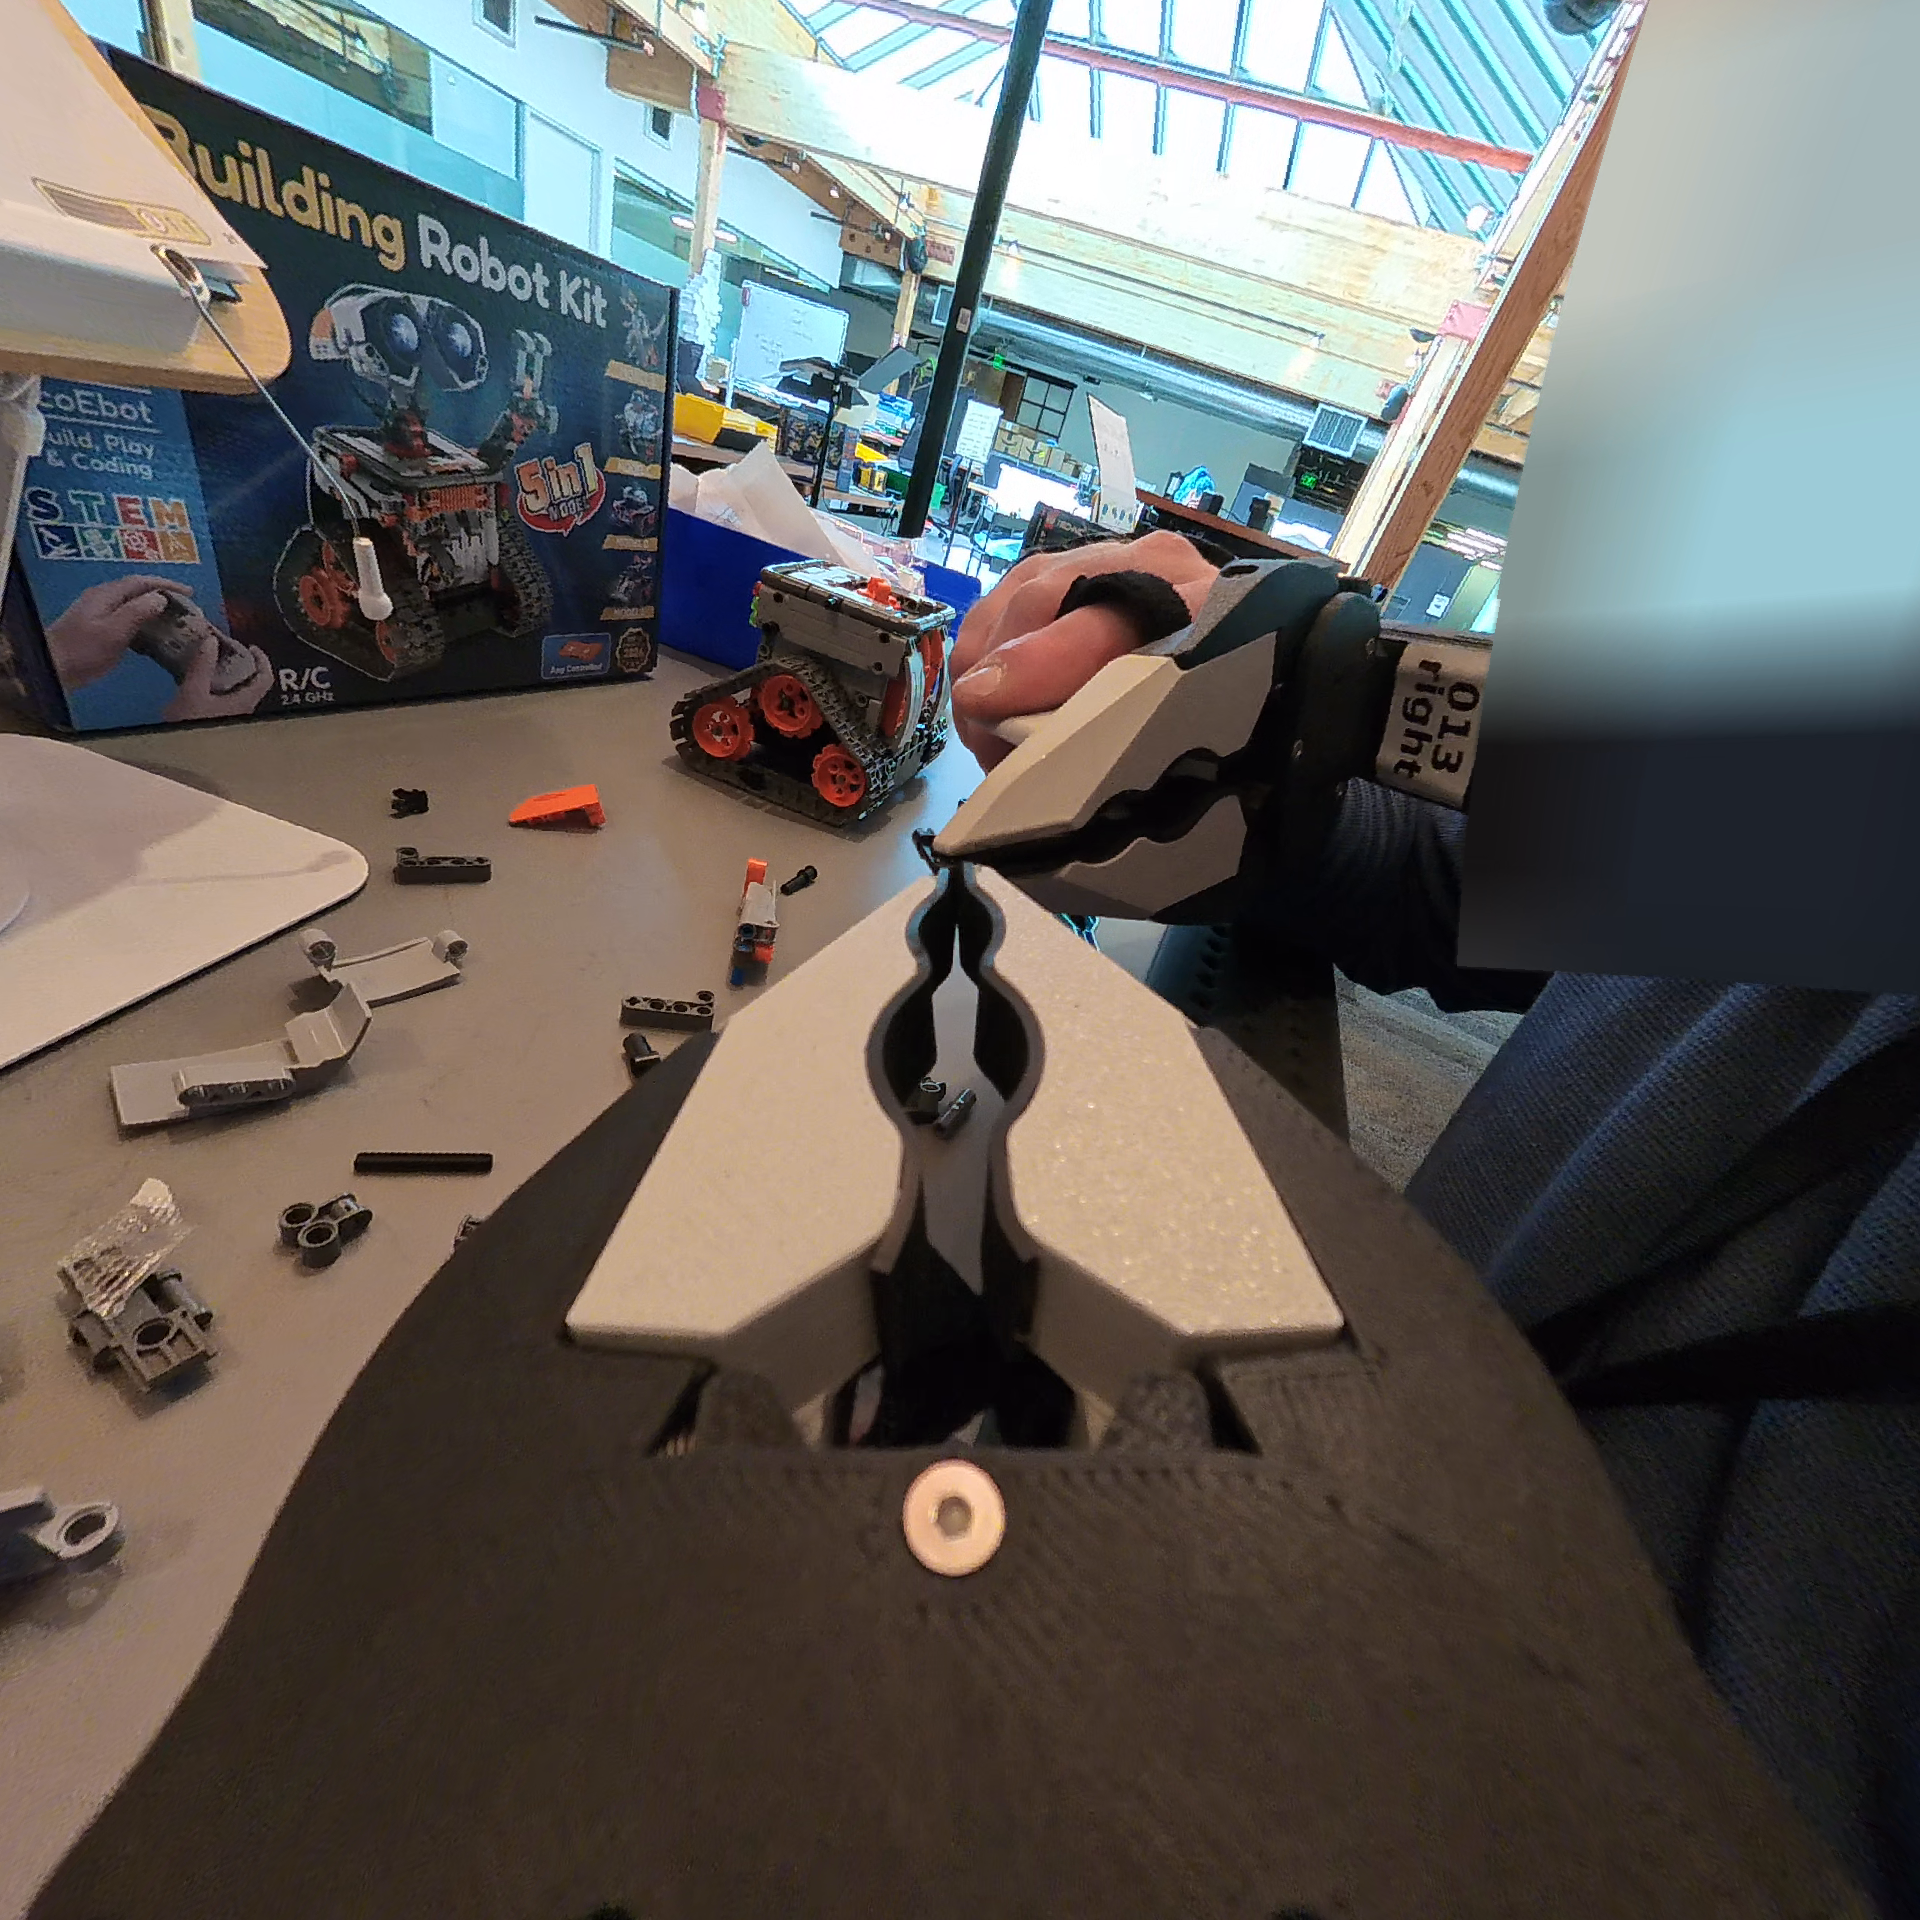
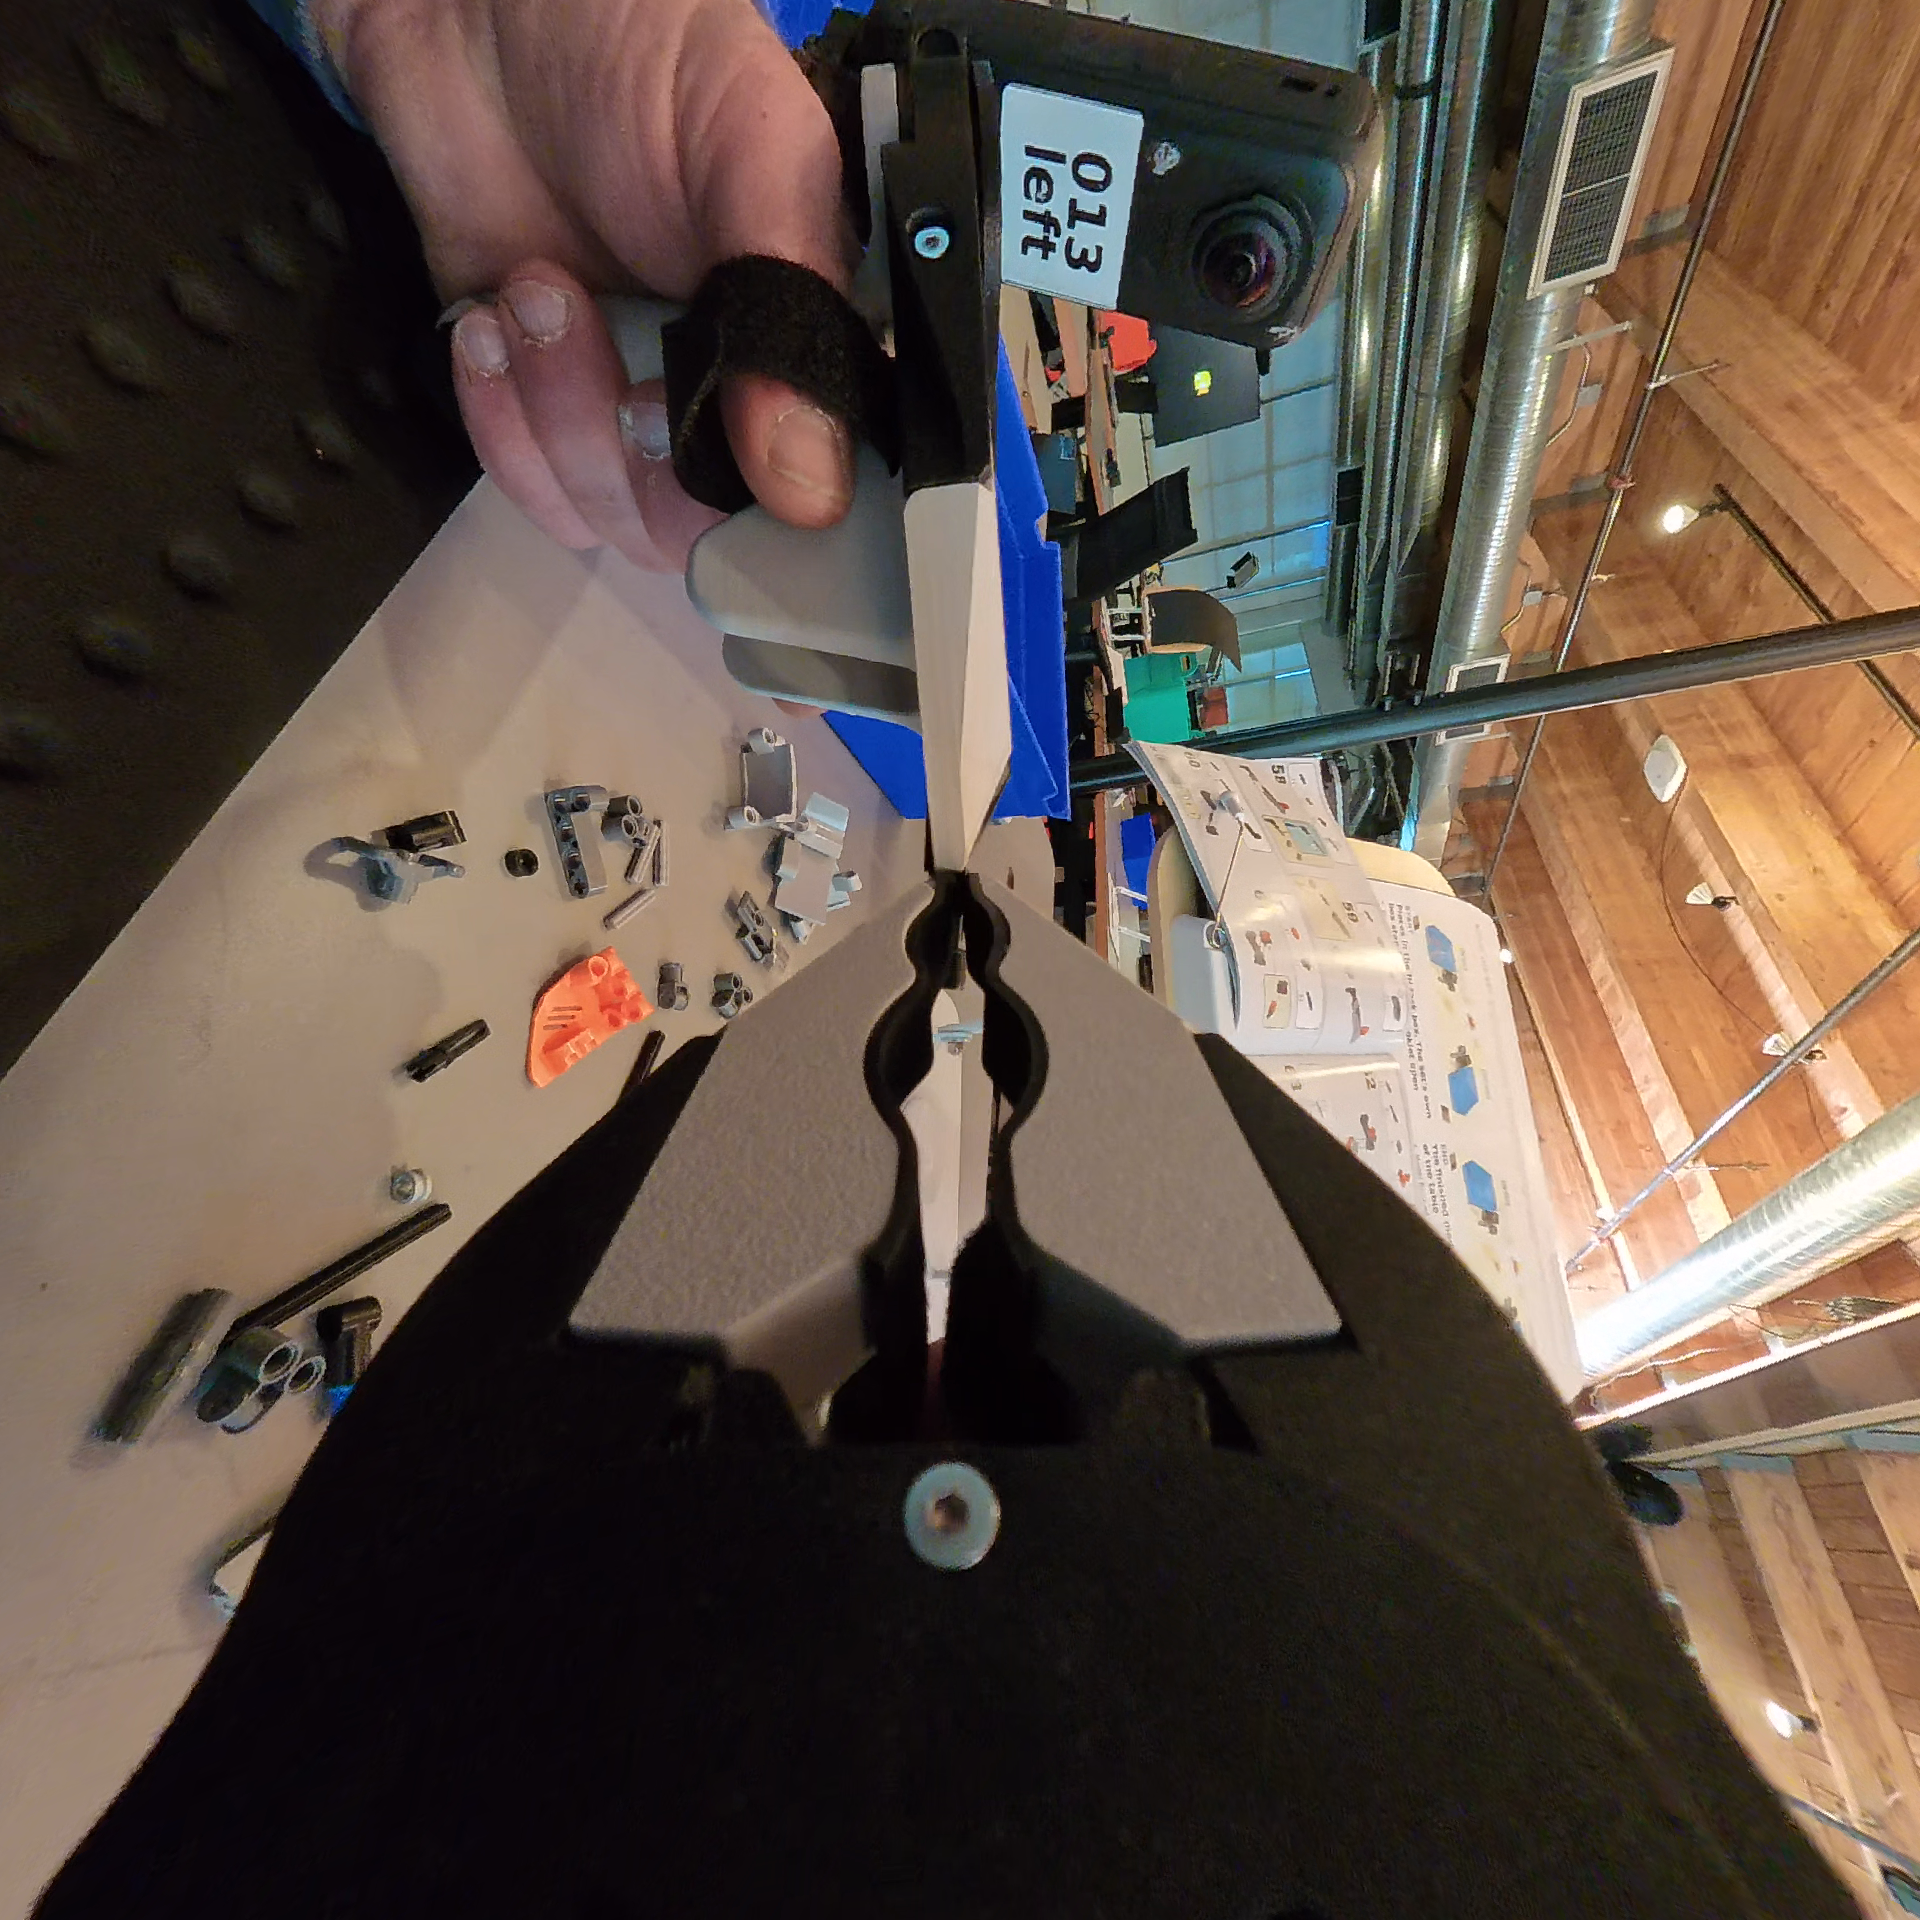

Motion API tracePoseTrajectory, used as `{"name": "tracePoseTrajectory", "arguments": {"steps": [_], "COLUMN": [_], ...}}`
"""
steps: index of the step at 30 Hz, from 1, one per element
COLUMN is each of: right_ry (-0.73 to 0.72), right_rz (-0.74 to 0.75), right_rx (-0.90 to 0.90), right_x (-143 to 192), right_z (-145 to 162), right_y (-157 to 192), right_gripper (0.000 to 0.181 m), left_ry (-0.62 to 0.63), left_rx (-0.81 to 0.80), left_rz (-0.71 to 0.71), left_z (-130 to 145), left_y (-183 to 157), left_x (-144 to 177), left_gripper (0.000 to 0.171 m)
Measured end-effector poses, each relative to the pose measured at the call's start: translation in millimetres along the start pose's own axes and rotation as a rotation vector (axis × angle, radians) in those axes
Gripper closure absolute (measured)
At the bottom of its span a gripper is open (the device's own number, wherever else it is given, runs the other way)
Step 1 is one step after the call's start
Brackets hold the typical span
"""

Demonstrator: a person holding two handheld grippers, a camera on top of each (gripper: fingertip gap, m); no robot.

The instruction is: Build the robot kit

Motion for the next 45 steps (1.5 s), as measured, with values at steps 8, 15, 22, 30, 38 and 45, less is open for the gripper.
{"name": "tracePoseTrajectory", "arguments": {"steps": [8, 15, 22, 30, 38, 45], "right_ry": [-0.021, -0.031, -0.11, -0.116, -0.113, -0.116], "right_rz": [-0.004, -0.011, -0.033, -0.016, 0.003, 0.0], "right_rx": [-0.054, -0.042, -0.09, -0.103, -0.141, -0.149], "right_x": [1.9, 1.6, 4.5, 4.9, 6.6, 6.4], "right_z": [1.6, -0.5, -6.8, -7.1, -4.5, -3.6], "right_y": [-1.1, 0.6, 0.3, -1.2, -4.6, -4.9], "right_gripper": [0.181, 0.181, 0.181, 0.181, 0.181, 0.181], "left_ry": [0.007, 0.002, -0.006, -0.02, -0.035, -0.036], "left_rx": [-0.035, -0.01, 0.069, 0.029, 0.022, 0.01], "left_rz": [-0.044, -0.02, 0.087, 0.082, 0.063, 0.055], "left_z": [0.3, 0.3, 1.0, -1.2, -2.7, -3.0], "left_y": [0.4, -0.6, -6.2, -6.3, -3.3, -3.3], "left_x": [-0.1, 0.7, 2.4, 4.3, 4.6, 4.0], "left_gripper": [0.166, 0.163, 0.162, 0.169, 0.171, 0.171]}}
Point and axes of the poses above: each gripper's, where its closed fingertips meet, x back along the fingers, z out of its underside, y = z × x across the jaws, the point moved 8 cm from there along x, back along the fingers, and after that the axes turned 15 degrees about -y, right-handed, at the moved point
